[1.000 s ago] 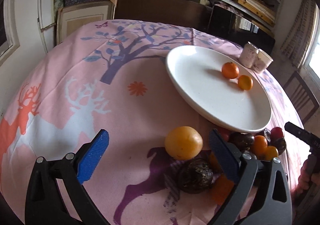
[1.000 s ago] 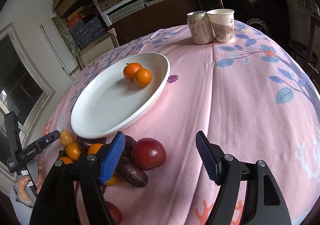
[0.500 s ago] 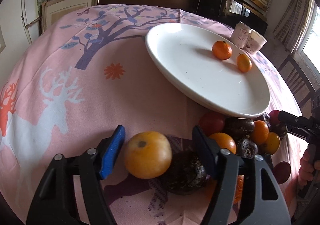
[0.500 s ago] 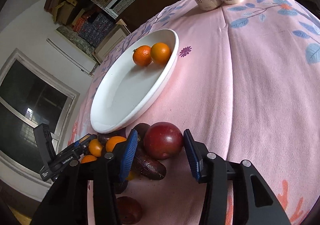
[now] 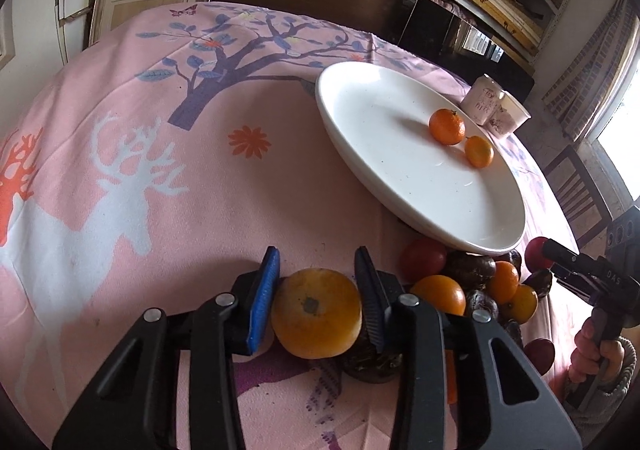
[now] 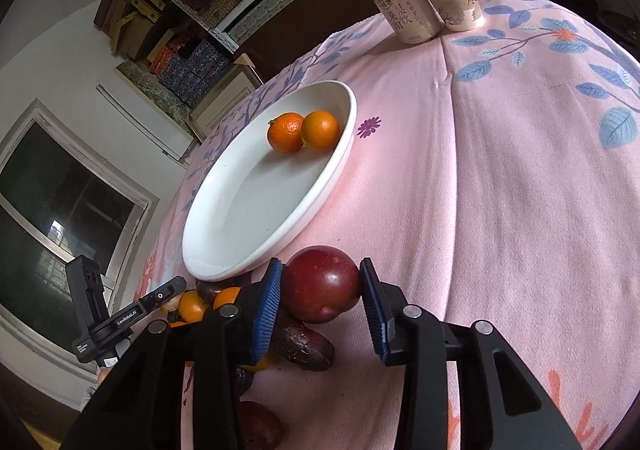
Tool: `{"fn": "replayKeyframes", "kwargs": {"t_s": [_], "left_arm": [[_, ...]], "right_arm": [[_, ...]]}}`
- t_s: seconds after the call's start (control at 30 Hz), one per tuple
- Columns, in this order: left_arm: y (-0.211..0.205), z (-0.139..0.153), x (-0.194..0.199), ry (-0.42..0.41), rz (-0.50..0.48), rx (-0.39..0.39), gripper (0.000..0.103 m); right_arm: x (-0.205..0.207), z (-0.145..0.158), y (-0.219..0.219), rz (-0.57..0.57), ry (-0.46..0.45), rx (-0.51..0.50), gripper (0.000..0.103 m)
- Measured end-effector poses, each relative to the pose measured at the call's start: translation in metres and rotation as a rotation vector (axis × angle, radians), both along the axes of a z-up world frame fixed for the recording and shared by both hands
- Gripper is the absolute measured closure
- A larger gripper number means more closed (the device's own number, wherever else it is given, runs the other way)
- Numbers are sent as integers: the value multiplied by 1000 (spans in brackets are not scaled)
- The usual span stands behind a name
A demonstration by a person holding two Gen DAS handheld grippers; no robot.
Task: Organize fruits
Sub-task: 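Lift both plums onto the white plate and open both tools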
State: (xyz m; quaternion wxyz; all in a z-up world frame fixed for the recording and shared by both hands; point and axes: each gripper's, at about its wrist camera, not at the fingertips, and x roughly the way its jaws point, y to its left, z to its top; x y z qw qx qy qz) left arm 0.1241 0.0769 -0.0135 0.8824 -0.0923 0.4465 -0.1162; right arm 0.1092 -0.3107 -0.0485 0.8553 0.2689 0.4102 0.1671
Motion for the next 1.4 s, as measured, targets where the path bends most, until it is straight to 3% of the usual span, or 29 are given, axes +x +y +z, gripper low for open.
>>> {"fn": "replayKeyframes", "kwargs": {"t_s": [0.3, 0.4, 0.43, 0.47, 0.53, 0.63, 0.87, 1.03, 1.1, 1.17, 1.23, 1.4], "left_arm": [[3, -4, -25, 2, 3, 38, 48], [2, -5, -26, -3, 0, 52, 50], [1, -4, -28, -6, -8, 47, 60], [0, -3, -31, -11, -20, 36, 62], [0, -1, -38, -28, -3, 67, 62], [6, 12, -41, -83, 9, 19, 62], [-26, 55, 4, -149, -9, 48, 62], [-63, 46, 43, -131, -40, 102, 61], [-67, 39, 49, -120, -40, 107, 55], [-65, 35, 51, -122, -45, 104, 44], [-60, 36, 47, -133, -34, 108, 33], [-49, 41, 31, -157, -26, 112, 29]], "right_arm": [[3, -2, -3, -1, 3, 6, 63], [2, -2, -3, 2, 0, 5, 63], [2, -2, -4, 0, -1, 5, 63], [1, -2, -4, -4, -3, 6, 63], [0, 0, -6, -13, -11, 7, 63], [-5, 10, -2, -30, -64, -29, 63], [16, 51, 35, 17, -164, -109, 63], [51, 46, 64, 49, -142, -159, 62], [55, 42, 63, 45, -141, -168, 60], [54, 42, 57, 31, -147, -147, 48], [51, 44, 48, 10, -154, -122, 47], [39, 43, 36, -10, -151, -119, 47]]}}
